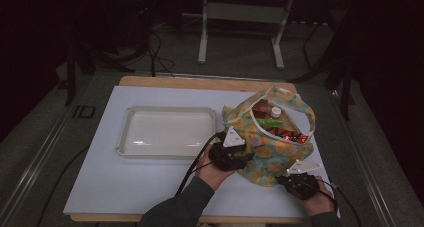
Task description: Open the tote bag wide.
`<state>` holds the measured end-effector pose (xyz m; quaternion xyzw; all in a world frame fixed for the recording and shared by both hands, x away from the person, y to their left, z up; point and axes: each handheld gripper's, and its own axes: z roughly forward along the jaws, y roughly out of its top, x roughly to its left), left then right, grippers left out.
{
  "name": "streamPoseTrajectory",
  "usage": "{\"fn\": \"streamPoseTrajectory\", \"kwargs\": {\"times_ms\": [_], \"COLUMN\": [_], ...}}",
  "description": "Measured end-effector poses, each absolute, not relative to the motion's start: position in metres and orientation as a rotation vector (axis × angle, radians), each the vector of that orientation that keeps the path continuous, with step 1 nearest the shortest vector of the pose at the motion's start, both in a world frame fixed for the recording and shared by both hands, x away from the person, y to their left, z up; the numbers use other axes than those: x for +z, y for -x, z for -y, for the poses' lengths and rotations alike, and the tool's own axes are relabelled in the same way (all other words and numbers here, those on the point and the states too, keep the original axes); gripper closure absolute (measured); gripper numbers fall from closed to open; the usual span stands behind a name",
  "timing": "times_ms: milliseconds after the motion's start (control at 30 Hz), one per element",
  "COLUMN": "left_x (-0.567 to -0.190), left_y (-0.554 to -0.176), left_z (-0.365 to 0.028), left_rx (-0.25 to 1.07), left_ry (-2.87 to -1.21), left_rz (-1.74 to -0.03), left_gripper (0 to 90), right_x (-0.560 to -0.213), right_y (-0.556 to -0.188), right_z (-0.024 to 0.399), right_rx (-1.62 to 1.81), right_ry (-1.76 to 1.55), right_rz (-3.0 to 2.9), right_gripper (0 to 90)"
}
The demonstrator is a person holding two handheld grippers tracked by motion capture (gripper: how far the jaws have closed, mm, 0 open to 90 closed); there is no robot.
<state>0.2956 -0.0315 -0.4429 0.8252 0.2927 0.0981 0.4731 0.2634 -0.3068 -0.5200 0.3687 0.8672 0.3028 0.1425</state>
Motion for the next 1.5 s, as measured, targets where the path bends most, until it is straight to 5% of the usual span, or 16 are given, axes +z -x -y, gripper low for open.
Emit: {"fn": "streamPoseTrajectory", "kwargs": {"times_ms": [200,533,1000,1200,1400,1500], "left_x": [-0.445,-0.452,-0.474,-0.484,-0.494,-0.498], "left_y": [-0.298,-0.294,-0.292,-0.292,-0.293,-0.294], "left_z": [0.028,0.021,0.022,0.023,0.024,0.025], "left_rx": [0.240,0.255,0.247,0.234,0.221,0.216], "left_ry": [-2.028,-2.063,-2.122,-2.152,-2.180,-2.190], "left_rz": [-0.741,-0.726,-0.742,-0.745,-0.756,-0.759], "left_gripper": [87.9,89.3,89.3,89.2,89.2,89.2], "right_x": [-0.517,-0.500,-0.459,-0.450,-0.450,-0.451], "right_y": [-0.261,-0.258,-0.253,-0.258,-0.256,-0.255], "right_z": [0.308,0.324,0.342,0.339,0.334,0.335], "right_rx": [0.897,1.040,1.290,1.388,1.382,1.370], "right_ry": [-1.062,-1.184,-1.308,-1.314,-1.291,-1.280], "right_rz": [-2.498,-2.376,-2.136,-2.108,-2.132,-2.130], "right_gripper": [83.8,53.7,36.4,42.5,75.1,84.3]}}
